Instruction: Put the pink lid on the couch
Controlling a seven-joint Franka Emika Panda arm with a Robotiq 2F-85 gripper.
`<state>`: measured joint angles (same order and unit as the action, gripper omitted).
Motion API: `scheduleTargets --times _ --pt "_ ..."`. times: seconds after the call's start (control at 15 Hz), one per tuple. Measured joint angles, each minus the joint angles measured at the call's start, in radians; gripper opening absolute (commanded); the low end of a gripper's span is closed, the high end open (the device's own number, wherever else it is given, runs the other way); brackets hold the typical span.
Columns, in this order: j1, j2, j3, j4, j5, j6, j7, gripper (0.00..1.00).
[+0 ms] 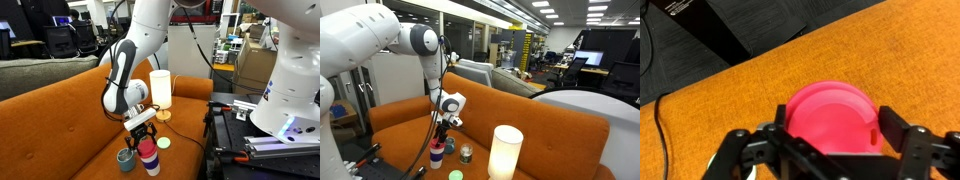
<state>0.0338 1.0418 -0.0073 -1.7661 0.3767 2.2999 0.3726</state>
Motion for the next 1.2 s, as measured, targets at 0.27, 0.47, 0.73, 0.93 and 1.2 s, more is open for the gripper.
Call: scheduleTargets --times 0.27,0.47,0.73,0.93,1.2 --pt "-0.015 0.008 0.002 0.015 0.0 -0.02 -0.017 0.65" --pt "-0.018 0.002 0.003 0.009 0.0 -0.022 -0.032 0.65" --pt "-0.01 -0.08 0.005 -0.087 -0.003 -0.018 -0.066 0.65" --pt "0.004 -0.199 0.005 -0.204 -0.024 -0.018 -0.081 0.65" --pt "0.023 -0.311 0.01 -0.27 -0.065 -0.004 -0.102 0.65"
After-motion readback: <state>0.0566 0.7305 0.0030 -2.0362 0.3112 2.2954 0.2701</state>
